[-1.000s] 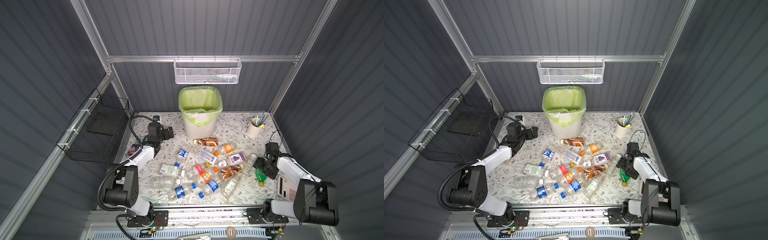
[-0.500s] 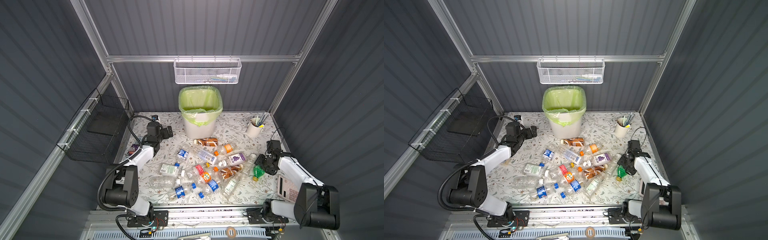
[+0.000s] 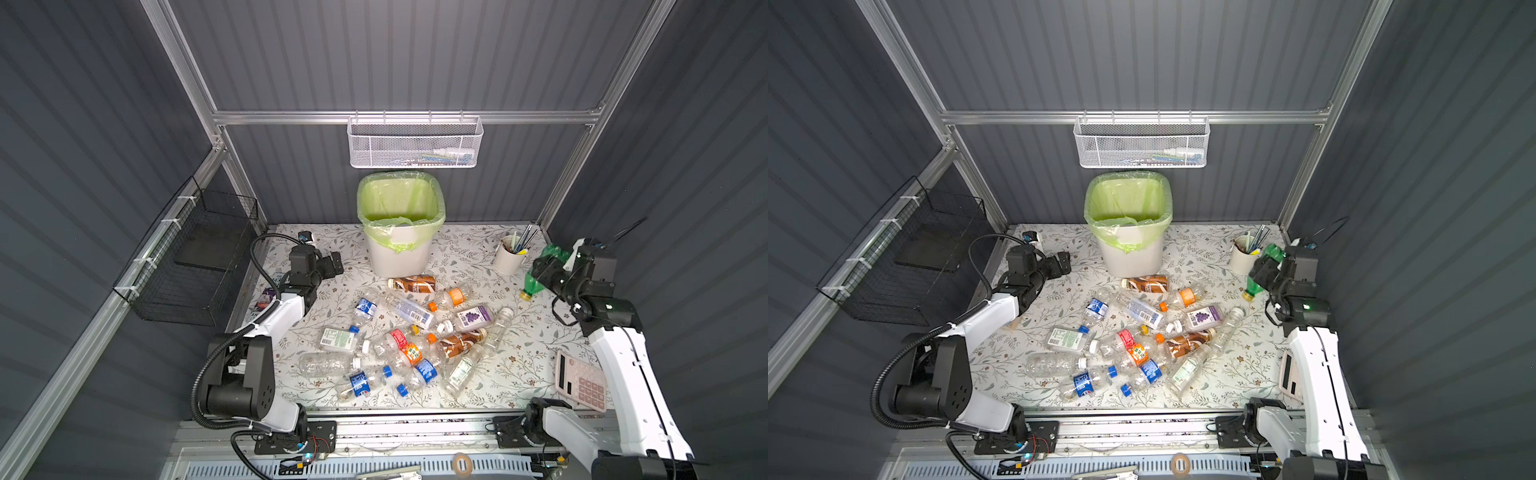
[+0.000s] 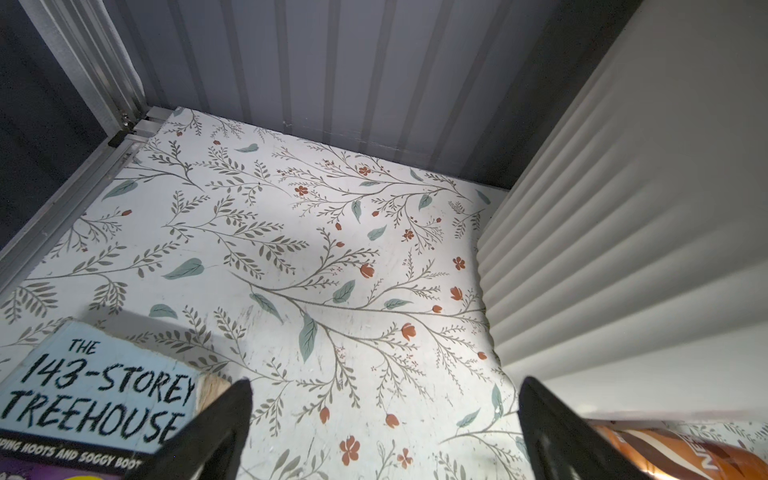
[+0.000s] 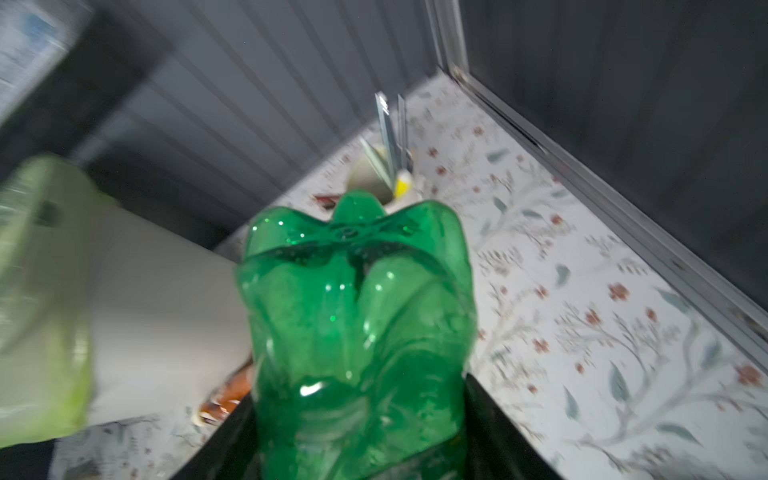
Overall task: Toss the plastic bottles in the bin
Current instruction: 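Lift the green bottle with the right gripper and drop it into the bin, then grasp the clear blue-label bottle with the left gripper while the right arm withdraws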
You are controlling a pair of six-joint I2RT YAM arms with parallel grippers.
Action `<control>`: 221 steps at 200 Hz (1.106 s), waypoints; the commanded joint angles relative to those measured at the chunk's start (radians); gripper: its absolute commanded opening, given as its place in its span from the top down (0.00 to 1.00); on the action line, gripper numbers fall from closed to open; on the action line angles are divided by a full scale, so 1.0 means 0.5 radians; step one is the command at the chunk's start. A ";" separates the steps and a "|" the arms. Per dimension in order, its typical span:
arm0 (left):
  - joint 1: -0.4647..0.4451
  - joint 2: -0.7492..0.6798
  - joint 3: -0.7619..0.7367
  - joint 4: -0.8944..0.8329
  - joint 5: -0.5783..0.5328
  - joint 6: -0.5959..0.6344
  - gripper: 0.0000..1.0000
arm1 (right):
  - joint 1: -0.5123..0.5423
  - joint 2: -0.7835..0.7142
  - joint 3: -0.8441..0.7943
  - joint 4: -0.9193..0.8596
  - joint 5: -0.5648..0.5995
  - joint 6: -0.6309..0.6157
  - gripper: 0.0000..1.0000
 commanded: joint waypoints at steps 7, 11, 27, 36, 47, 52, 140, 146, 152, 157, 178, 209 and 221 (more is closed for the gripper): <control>-0.010 -0.124 -0.091 -0.029 0.041 0.001 0.00 | 0.171 0.244 0.324 0.345 -0.186 0.099 0.41; -0.015 -0.136 -0.099 -0.034 0.041 0.001 0.00 | 0.199 0.303 0.378 0.386 -0.203 0.106 0.41; -0.037 -0.169 -0.132 -0.049 0.037 0.001 0.00 | 0.322 0.512 0.632 0.516 -0.281 0.132 0.42; -0.051 -0.181 -0.141 -0.061 0.032 0.002 0.00 | 0.421 0.685 0.812 0.588 -0.323 0.136 0.41; -0.067 -0.189 -0.147 -0.086 0.024 -0.008 0.00 | 0.522 0.888 1.036 0.605 -0.400 0.130 0.40; -0.076 -0.186 -0.145 -0.108 0.018 -0.013 0.00 | 0.582 1.027 1.175 0.584 -0.454 0.120 0.40; -0.149 -0.240 -0.059 -0.438 -0.073 0.063 0.00 | 0.790 1.971 2.771 -0.396 -0.380 -0.234 0.01; -0.164 -0.245 -0.057 -0.449 -0.075 0.086 0.00 | 0.783 1.827 2.527 -0.251 -0.350 -0.233 0.01; -0.178 -0.246 -0.058 -0.465 -0.081 0.107 0.00 | 0.772 1.683 2.302 -0.107 -0.321 -0.225 0.01; -0.190 -0.244 -0.055 -0.484 -0.087 0.122 0.00 | 0.765 1.580 2.151 -0.003 -0.299 -0.216 0.01; -0.221 -0.229 -0.042 -0.548 -0.092 0.138 0.00 | 0.724 1.230 1.620 0.226 -0.217 -0.199 0.01; -0.283 -0.185 0.015 -0.680 -0.005 0.226 0.00 | 0.674 0.840 0.985 0.374 -0.135 -0.192 0.01; -0.310 -0.121 0.080 -0.786 0.032 0.271 0.00 | 0.626 0.702 0.737 0.436 -0.129 -0.130 0.01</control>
